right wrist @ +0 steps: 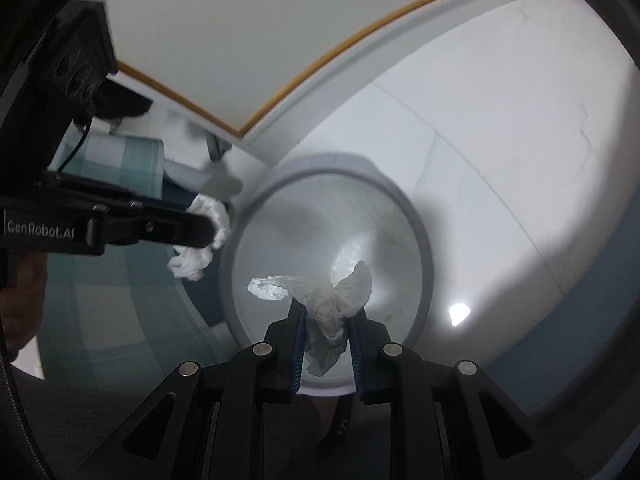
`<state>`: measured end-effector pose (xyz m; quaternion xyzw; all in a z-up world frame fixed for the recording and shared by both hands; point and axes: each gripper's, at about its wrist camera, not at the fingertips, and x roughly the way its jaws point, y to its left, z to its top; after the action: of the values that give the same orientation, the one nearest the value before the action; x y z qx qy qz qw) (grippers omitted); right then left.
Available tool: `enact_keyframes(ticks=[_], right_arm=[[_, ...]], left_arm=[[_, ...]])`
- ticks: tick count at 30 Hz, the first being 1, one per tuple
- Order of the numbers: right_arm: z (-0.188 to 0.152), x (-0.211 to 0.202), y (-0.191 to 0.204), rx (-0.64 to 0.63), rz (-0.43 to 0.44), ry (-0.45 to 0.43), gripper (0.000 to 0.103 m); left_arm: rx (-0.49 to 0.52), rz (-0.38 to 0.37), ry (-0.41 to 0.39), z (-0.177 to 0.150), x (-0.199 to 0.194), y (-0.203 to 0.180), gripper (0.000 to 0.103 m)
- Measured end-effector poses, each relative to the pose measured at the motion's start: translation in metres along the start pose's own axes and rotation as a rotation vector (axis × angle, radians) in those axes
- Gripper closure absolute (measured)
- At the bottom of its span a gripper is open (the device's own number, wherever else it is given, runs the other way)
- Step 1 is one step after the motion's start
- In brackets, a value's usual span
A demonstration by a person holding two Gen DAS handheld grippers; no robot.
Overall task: Collect trash
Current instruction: 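Open both tools over the toilet bowl to drop the tissues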
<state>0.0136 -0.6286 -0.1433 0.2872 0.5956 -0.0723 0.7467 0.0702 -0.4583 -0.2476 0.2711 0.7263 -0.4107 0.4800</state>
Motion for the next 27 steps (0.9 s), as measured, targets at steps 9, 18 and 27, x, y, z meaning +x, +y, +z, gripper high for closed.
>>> enact_keyframes(ticks=[9,18,27], right_arm=[[-0.006,0.024,0.002,-0.033,-0.031,0.049,0.056],[-0.005,0.015,0.003,-0.033,-0.05,0.025,0.035],[0.009,-0.046,0.008,-0.025,-0.18,-0.081,0.017]], left_arm=[[-0.083,-0.02,0.018,0.006,0.019,0.015,0.068],[-0.085,0.055,-0.077,0.005,-0.004,0.016,0.047],[-0.05,0.249,-0.367,-0.024,-0.1,0.009,0.047]])
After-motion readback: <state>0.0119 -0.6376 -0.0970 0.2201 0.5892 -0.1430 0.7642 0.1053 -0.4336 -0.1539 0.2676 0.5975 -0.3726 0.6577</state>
